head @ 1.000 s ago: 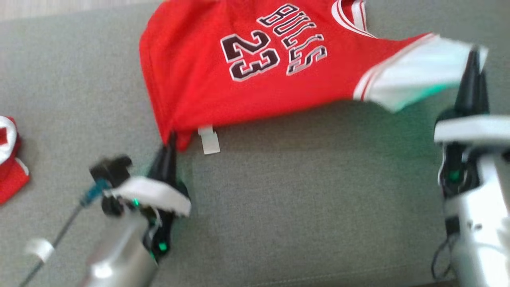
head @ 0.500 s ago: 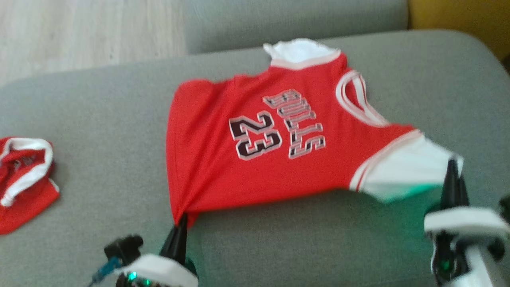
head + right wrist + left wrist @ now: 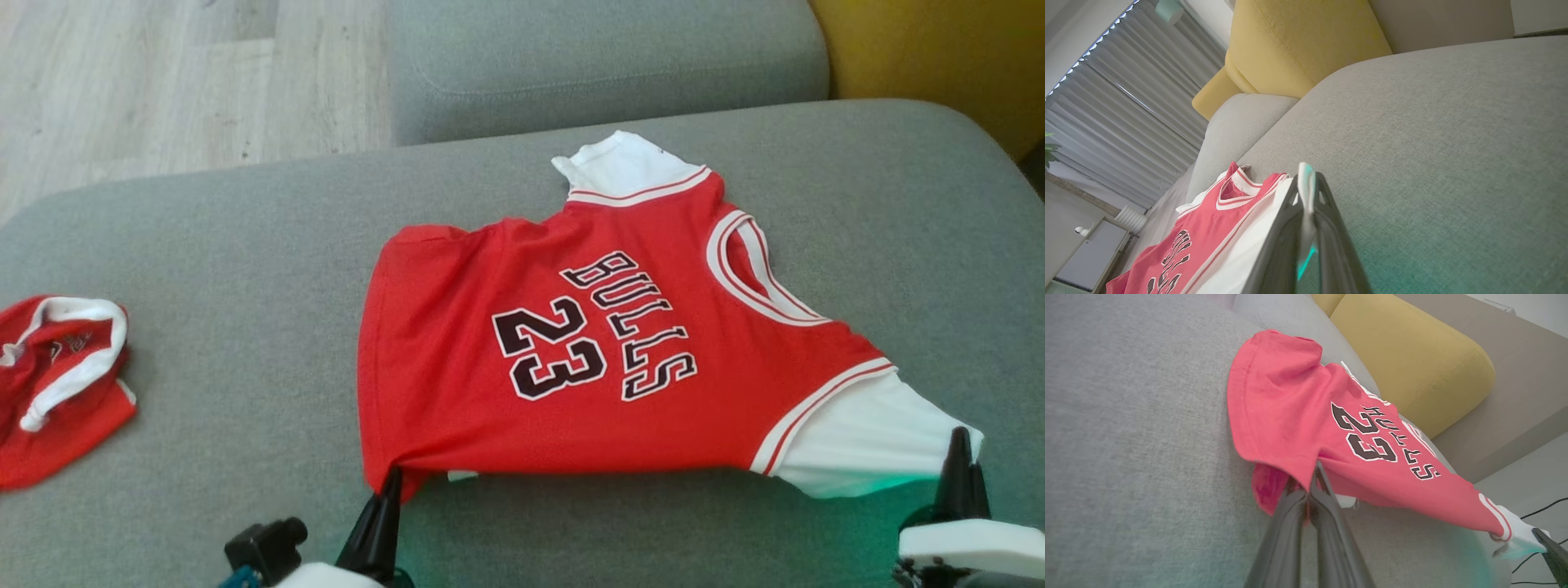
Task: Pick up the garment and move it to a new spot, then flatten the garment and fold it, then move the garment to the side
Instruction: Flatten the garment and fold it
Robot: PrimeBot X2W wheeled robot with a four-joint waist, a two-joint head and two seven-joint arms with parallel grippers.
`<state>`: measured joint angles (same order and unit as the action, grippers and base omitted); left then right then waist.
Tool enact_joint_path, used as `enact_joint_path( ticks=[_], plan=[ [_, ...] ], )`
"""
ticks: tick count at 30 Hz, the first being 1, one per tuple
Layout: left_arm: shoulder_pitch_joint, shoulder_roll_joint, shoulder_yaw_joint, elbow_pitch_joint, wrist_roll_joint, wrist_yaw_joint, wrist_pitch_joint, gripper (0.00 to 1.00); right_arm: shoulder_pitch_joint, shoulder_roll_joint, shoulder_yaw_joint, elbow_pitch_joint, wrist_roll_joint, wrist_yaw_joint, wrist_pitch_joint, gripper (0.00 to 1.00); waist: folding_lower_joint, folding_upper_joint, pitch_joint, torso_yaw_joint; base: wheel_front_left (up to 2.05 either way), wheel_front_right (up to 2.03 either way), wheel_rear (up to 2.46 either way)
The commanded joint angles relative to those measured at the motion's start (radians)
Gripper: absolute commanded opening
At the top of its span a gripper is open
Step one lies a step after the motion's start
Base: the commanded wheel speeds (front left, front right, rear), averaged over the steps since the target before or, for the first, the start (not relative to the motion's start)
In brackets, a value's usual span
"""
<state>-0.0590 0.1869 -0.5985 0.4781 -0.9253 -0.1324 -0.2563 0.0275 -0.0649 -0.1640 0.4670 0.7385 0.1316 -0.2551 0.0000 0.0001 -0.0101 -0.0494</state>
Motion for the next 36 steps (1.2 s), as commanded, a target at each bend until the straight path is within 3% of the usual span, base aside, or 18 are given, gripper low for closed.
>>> enact_joint_path(
  ticks=[1,8,13,22,30,31,32,33,34,36],
  plan=[
    [-0.046,0.015,0.046,-0.029,0.006,0.002,-0.005,0.00,-0.030,-0.010,0.015,-0.038,0.008,-0.001,-0.007,0.00,0.0000,-0.0001,0.007,-0.002,0.00,0.00,0.00],
    [-0.138,0.025,0.038,-0.084,0.017,0.002,-0.005,0.00,-0.161,0.010,0.080,-0.077,0.089,-0.001,-0.001,0.00,0.0000,-0.0001,0.073,-0.002,0.00,0.00,0.00],
    [-0.214,0.034,0.020,-0.083,0.002,0.002,-0.005,0.00,-0.306,0.013,0.108,-0.029,0.108,-0.001,0.003,0.00,0.0000,-0.0001,0.125,0.020,0.00,0.00,0.00],
    [-0.366,0.003,-0.014,-0.052,-0.034,0.002,-0.005,0.00,-0.546,-0.004,0.090,0.155,0.031,-0.001,0.000,0.00,0.0000,-0.0001,0.228,0.074,0.00,0.00,0.00],
    [-0.451,-0.015,-0.020,0.019,-0.023,0.002,-0.005,0.00,-0.669,-0.018,0.048,0.283,-0.060,-0.001,-0.006,0.00,0.0000,-0.0001,0.264,0.084,0.00,0.00,0.00],
    [-0.456,-0.016,-0.012,0.030,-0.014,0.002,-0.005,0.01,-0.676,-0.020,0.037,0.285,-0.078,-0.001,-0.006,0.08,0.0000,-0.0001,0.265,0.083,0.00,0.00,0.00],
    [-0.460,-0.017,-0.003,0.041,-0.001,0.002,-0.005,0.27,-0.680,-0.023,0.032,0.282,-0.107,-0.001,-0.006,0.75,0.0000,-0.0001,0.266,0.082,0.00,0.00,0.00],
    [-0.461,-0.019,0.014,0.053,0.013,0.002,-0.005,0.63,-0.681,-0.026,0.029,0.275,-0.144,-0.001,-0.006,1.00,0.0000,-0.0001,0.266,0.081,0.00,0.00,0.00],
    [-0.460,-0.021,0.037,0.065,0.033,0.002,-0.005,1.00,-0.678,-0.029,0.023,0.263,-0.183,-0.001,-0.006,1.00,0.0000,-0.0001,0.265,0.079,0.00,0.00,0.00],
    [-0.452,-0.022,0.085,0.084,0.097,0.002,-0.005,1.00,-0.660,-0.037,0.015,0.220,-0.288,-0.001,-0.006,1.00,0.0000,-0.0001,0.261,0.076,0.00,0.00,0.00]
  ],
)
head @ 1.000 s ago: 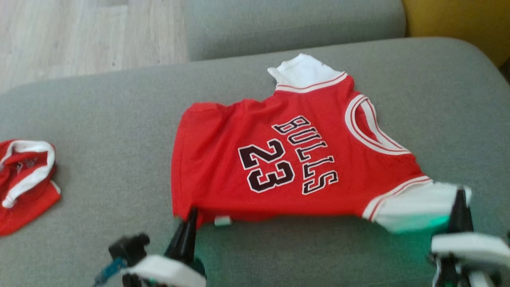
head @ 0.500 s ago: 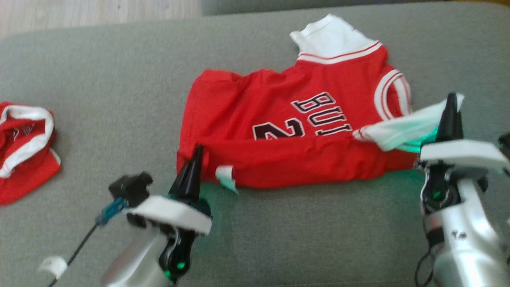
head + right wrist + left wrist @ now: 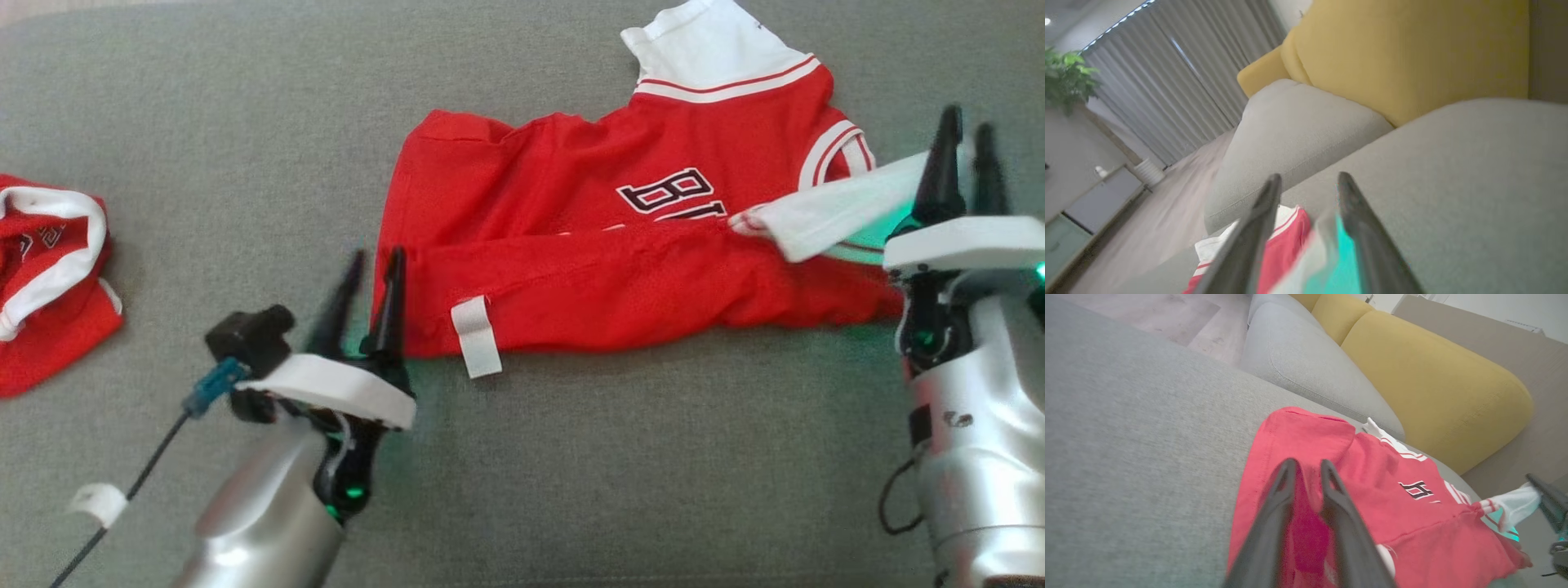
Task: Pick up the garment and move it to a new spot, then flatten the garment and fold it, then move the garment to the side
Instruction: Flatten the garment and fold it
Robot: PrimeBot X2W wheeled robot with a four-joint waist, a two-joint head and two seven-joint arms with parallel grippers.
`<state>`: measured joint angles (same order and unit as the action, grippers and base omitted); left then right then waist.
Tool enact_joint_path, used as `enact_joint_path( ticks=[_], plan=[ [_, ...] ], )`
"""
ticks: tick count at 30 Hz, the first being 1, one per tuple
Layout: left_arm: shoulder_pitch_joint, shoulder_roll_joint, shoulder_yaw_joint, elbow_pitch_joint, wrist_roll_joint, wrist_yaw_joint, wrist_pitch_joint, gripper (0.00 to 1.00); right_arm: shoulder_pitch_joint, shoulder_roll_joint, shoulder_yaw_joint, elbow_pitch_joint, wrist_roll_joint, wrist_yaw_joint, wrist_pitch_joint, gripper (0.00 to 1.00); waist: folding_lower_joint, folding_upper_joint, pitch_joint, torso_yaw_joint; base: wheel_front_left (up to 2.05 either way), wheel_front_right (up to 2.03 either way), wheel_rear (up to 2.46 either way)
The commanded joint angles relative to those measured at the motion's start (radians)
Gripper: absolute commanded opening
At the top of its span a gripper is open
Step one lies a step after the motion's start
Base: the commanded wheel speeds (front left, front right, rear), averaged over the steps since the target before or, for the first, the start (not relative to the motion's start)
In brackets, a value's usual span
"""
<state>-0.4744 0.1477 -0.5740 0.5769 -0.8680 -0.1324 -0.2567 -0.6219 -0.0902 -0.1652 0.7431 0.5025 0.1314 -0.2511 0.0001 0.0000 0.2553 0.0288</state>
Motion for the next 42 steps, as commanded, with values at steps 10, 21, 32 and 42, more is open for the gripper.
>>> enact_joint_path(
  ticks=[10,21,32,42],
  plan=[
    [0.172,-0.049,0.361,-0.122,0.473,0.088,-0.005,1.00,0.200,-0.002,0.054,-0.318,-0.472,-0.001,-0.011,1.00,-0.0001,0.0000,-0.066,-0.005,0.00,0.00,0.00],
    [0.392,-0.093,0.473,-0.219,0.698,0.121,-0.005,1.00,0.427,0.033,0.067,-0.376,-0.521,-0.001,-0.011,1.00,-0.0001,0.0000,-0.176,-0.015,0.00,0.00,0.00],
    [0.492,-0.097,0.473,-0.233,0.702,0.142,-0.005,1.00,0.512,0.040,0.103,-0.351,-0.485,-0.001,-0.011,1.00,-0.0001,0.0000,-0.238,-0.027,0.00,0.00,0.00],
    [0.402,-0.097,0.408,-0.170,0.652,0.061,-0.005,1.00,0.478,0.040,0.128,-0.345,-0.465,-0.001,-0.011,1.00,-0.0001,0.0000,-0.162,-0.040,0.00,0.00,0.00]
  ],
)
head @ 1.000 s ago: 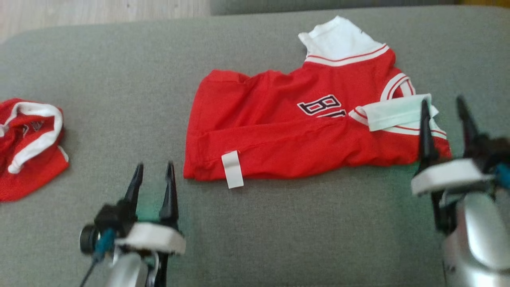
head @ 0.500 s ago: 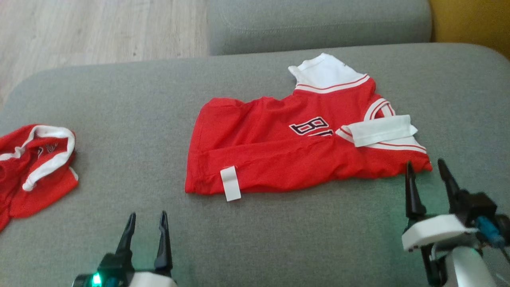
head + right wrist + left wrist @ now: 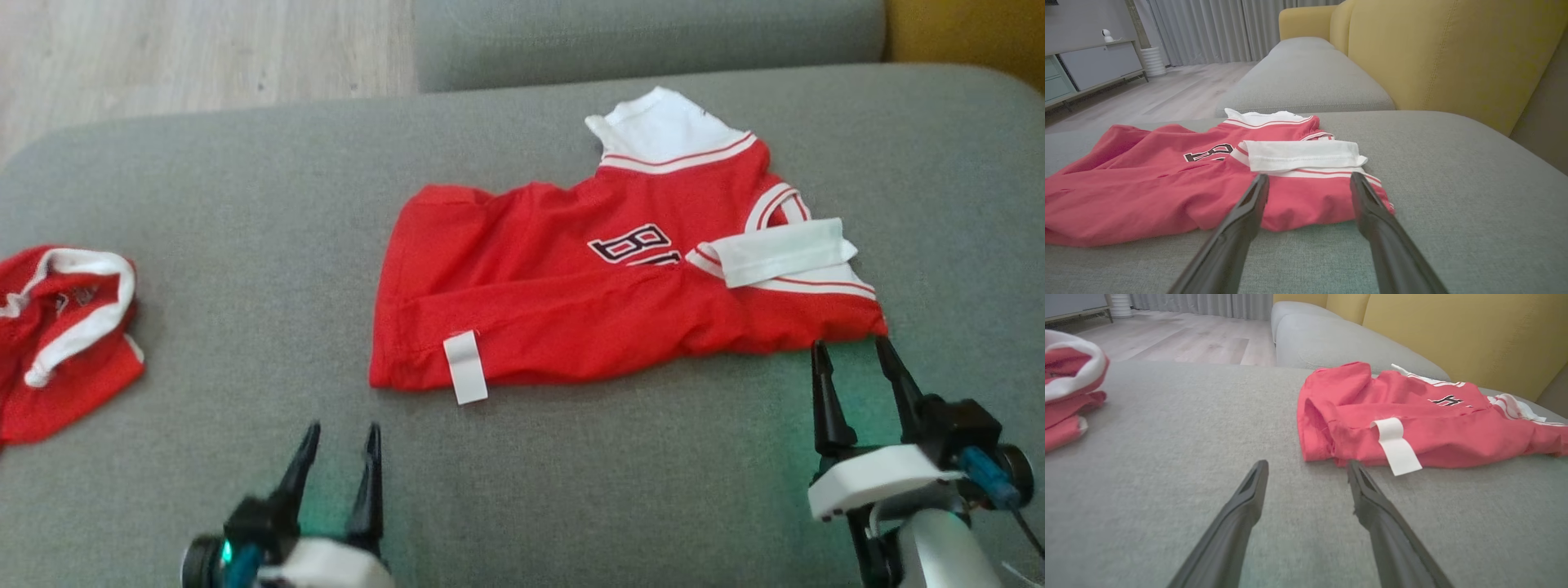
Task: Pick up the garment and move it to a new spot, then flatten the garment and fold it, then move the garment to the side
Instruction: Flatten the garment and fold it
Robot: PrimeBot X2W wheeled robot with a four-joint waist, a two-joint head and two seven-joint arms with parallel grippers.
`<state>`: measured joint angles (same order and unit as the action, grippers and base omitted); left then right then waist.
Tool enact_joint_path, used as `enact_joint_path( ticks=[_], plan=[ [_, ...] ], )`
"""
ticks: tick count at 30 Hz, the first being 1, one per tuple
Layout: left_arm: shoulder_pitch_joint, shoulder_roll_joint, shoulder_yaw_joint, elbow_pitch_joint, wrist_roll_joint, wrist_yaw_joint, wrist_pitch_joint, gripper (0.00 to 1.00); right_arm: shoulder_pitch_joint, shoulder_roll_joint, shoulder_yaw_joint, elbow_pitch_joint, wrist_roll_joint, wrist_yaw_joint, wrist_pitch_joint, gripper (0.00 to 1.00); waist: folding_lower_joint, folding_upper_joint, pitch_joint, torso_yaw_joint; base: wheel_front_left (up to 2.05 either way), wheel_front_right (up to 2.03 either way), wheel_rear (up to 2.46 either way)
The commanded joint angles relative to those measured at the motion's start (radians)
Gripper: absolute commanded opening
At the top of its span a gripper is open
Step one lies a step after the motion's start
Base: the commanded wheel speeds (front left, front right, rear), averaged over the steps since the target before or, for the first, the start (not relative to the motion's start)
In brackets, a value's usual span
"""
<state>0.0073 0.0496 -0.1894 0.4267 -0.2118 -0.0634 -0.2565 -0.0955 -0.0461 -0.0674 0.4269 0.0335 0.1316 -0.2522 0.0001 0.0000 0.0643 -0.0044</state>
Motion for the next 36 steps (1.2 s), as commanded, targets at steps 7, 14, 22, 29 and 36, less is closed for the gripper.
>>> enact_joint_path(
  ticks=[7,14,22,29,36],
  plan=[
    [-0.200,0.001,0.008,0.066,-0.019,-0.054,-0.005,1.00,-0.091,-0.004,0.042,-0.033,0.013,-0.001,-0.009,1.00,-0.0001,0.0000,0.109,-0.038,0.00,0.00,0.00],
    [-0.259,0.002,-0.014,0.117,-0.036,-0.066,-0.005,1.00,-0.109,-0.004,0.042,-0.036,0.017,-0.001,-0.010,1.00,-0.0001,0.0000,0.145,-0.057,0.00,0.00,0.00],
    [-0.291,0.008,0.006,0.156,-0.048,-0.067,-0.005,1.00,-0.123,-0.004,0.034,-0.046,0.024,-0.001,-0.010,1.00,-0.0001,0.0000,0.172,-0.065,0.00,0.00,0.00],
    [-0.290,0.003,0.055,0.169,-0.012,-0.061,-0.005,1.00,-0.137,-0.004,0.026,-0.047,0.028,-0.001,-0.010,1.00,-0.0001,0.0000,0.185,-0.070,0.00,0.00,0.00],
    [-0.308,0.001,-0.033,0.193,-0.063,-0.067,-0.005,0.61,-0.145,-0.004,0.000,-0.025,0.040,-0.001,-0.010,1.00,-0.0001,0.0000,0.197,-0.074,0.00,0.00,0.00]
  ],
)
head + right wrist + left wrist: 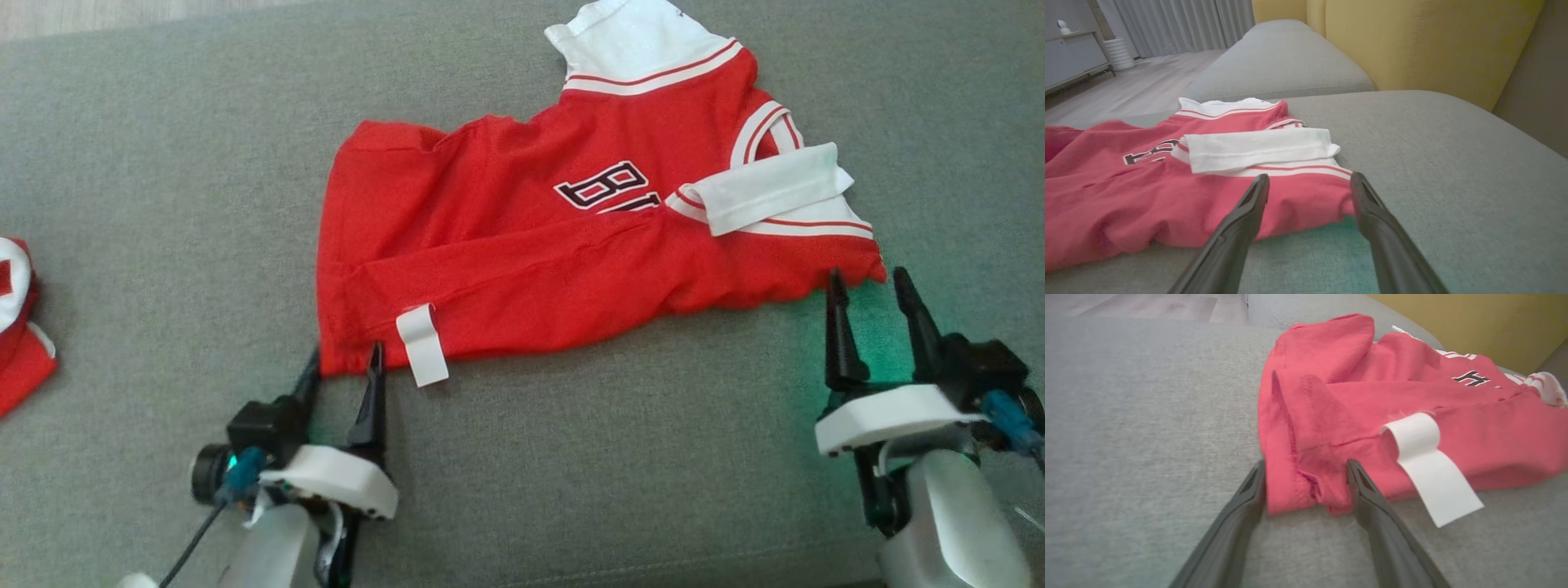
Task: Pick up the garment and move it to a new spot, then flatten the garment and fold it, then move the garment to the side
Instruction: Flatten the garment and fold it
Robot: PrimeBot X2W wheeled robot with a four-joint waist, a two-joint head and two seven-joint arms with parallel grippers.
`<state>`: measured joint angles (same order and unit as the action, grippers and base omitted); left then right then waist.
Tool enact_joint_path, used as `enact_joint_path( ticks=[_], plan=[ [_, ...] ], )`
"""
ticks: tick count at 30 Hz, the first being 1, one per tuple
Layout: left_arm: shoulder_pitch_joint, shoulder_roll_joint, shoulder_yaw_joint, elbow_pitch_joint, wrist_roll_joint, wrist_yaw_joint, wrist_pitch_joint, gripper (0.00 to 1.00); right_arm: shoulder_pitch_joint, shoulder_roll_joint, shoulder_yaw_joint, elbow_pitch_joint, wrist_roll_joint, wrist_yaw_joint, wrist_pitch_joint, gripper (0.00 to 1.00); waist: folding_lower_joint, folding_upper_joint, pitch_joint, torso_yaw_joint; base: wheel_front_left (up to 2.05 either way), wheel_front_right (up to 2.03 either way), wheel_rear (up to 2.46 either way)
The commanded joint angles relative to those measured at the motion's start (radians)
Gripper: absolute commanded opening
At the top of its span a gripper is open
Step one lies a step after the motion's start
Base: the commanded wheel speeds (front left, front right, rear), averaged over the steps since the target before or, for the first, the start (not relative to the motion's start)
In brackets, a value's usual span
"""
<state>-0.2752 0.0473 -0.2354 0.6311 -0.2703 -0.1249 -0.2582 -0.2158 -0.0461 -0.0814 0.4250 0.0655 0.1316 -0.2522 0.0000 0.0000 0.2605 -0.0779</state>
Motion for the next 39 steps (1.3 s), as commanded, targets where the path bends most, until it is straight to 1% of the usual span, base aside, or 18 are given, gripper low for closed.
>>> enact_joint_path(
  ticks=[1,4,9,14,17,20,22,23,24,26,29,34,39],
  plan=[
    [-0.028,0.003,-0.002,-0.012,-0.015,-0.005,-0.004,0.00,-0.028,-0.004,0.002,-0.012,0.014,-0.001,-0.010,1.00,0.0000,0.0000,0.002,0.000,0.00,0.00,0.00],
    [-0.033,0.003,-0.034,-0.018,-0.039,-0.005,-0.004,0.00,-0.045,-0.004,-0.035,0.028,0.006,-0.001,-0.010,1.00,0.0000,0.0000,0.010,0.000,0.00,0.00,0.00],
    [-0.042,0.009,-0.063,-0.041,-0.059,-0.006,-0.004,0.00,-0.101,-0.004,-0.106,0.111,0.031,-0.001,-0.010,1.00,0.0000,0.0000,0.026,0.011,0.00,0.00,0.00],
    [-0.050,0.020,-0.089,-0.057,-0.072,-0.006,-0.004,0.00,-0.154,-0.004,-0.094,0.170,0.093,-0.001,-0.010,1.00,0.0000,0.0000,0.043,0.024,0.00,0.00,0.00],
    [-0.051,0.024,-0.098,-0.061,-0.077,-0.006,-0.004,0.00,-0.167,-0.004,-0.090,0.198,0.089,-0.001,-0.010,1.00,0.0000,0.0000,0.047,0.029,0.00,0.00,0.00],
    [-0.053,0.028,-0.111,-0.065,-0.084,-0.006,-0.004,0.00,-0.186,-0.004,-0.105,0.258,0.108,-0.001,-0.010,1.00,0.0000,0.0000,0.051,0.036,0.00,0.00,0.00],
    [-0.055,0.030,-0.118,-0.069,-0.090,-0.006,-0.004,0.00,-0.198,-0.004,-0.095,0.297,0.120,-0.001,-0.010,1.00,0.0000,0.0000,0.054,0.040,0.00,0.00,0.00],
    [-0.055,0.031,-0.121,-0.071,-0.093,-0.006,-0.004,0.00,-0.204,-0.004,-0.088,0.316,0.134,-0.001,-0.010,0.45,0.0000,0.0000,0.055,0.042,0.00,0.00,0.00],
    [-0.054,0.031,-0.123,-0.072,-0.097,-0.006,-0.004,0.00,-0.210,-0.004,-0.080,0.332,0.151,-0.001,-0.010,0.00,0.0000,0.0000,0.056,0.044,0.00,0.00,0.00],
    [-0.052,0.031,-0.127,-0.073,-0.106,-0.006,-0.004,0.00,-0.218,-0.004,-0.073,0.355,0.191,-0.001,-0.010,0.00,0.0000,0.0000,0.054,0.047,0.00,0.00,0.00],
    [-0.043,0.031,-0.115,-0.085,-0.115,-0.006,-0.004,0.00,-0.209,-0.004,-0.086,0.320,0.200,-0.001,-0.010,0.00,0.0000,0.0000,0.034,0.052,0.00,0.00,0.00],
    [0.015,0.024,-0.057,-0.134,-0.111,-0.006,-0.004,0.00,-0.132,-0.004,-0.122,0.256,0.198,-0.001,-0.010,0.00,0.0000,0.0000,-0.057,0.059,0.00,0.00,0.00],
    [0.100,0.018,0.001,-0.181,-0.093,-0.006,-0.004,0.00,-0.046,-0.004,-0.142,0.215,0.223,-0.001,-0.010,0.00,0.0000,0.0000,-0.146,0.063,0.00,0.00,0.00]
  ],
)
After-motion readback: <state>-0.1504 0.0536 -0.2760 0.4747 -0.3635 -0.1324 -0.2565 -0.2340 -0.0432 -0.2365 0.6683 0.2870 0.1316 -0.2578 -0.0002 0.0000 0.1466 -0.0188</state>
